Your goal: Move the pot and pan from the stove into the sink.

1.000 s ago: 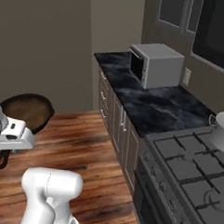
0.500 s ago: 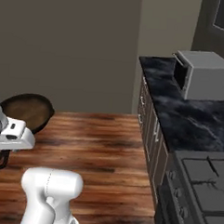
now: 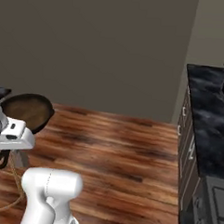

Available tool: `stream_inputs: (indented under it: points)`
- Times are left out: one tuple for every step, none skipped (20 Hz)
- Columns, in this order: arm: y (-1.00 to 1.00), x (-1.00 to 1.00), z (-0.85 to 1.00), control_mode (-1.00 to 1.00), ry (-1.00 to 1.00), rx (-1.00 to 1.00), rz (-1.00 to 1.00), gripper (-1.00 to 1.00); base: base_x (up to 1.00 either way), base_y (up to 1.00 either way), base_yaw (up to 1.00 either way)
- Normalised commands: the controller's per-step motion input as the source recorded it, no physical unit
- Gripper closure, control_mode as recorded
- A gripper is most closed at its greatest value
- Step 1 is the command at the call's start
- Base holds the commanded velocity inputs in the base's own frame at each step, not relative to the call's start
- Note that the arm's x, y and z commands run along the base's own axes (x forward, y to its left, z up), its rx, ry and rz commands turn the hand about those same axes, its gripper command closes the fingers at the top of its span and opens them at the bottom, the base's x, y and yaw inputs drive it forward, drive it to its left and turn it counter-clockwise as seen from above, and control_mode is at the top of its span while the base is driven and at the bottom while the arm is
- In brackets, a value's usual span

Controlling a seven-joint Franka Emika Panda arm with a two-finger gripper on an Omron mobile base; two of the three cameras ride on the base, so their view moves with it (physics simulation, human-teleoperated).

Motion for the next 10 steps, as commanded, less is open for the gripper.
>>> stream_inputs:
  points:
    - [0.0,0.0,0.0,1.0,0.0,0.0,0.0,1.0,-0.24,-0.1,0.45]
    - [0.0,0.0,0.0,1.0,0.0,0.0,0.0,1.0,-0.24,-0.1,0.45]
    - [0.0,0.0,0.0,1.0,0.0,0.0,0.0,1.0,-0.24,-0.1,0.45]
    - [0.0,0.0,0.0,1.0,0.0,0.0,0.0,1.0,-0.24,-0.1,0.45]
    - [0.0,0.0,0.0,1.0,0.0,0.0,0.0,1.0,-0.24,-0.1,0.45]
    - [0.0,0.0,0.0,1.0,0.0,0.0,0.0,1.0,-0.23,-0.1,0.45]
    - [0.0,0.0,0.0,1.0,0.0,0.0,0.0,1.0,-0.23,-0.09,0.46]
    - [0.0,0.0,0.0,1.0,0.0,0.0,0.0,1.0,-0.23,-0.09,0.46]
    - [0.0,0.0,0.0,1.0,0.0,0.0,0.0,1.0,-0.23,-0.09,0.46]
    - [0.0,0.0,0.0,1.0,0.0,0.0,0.0,1.0,-0.23,-0.09,0.46]
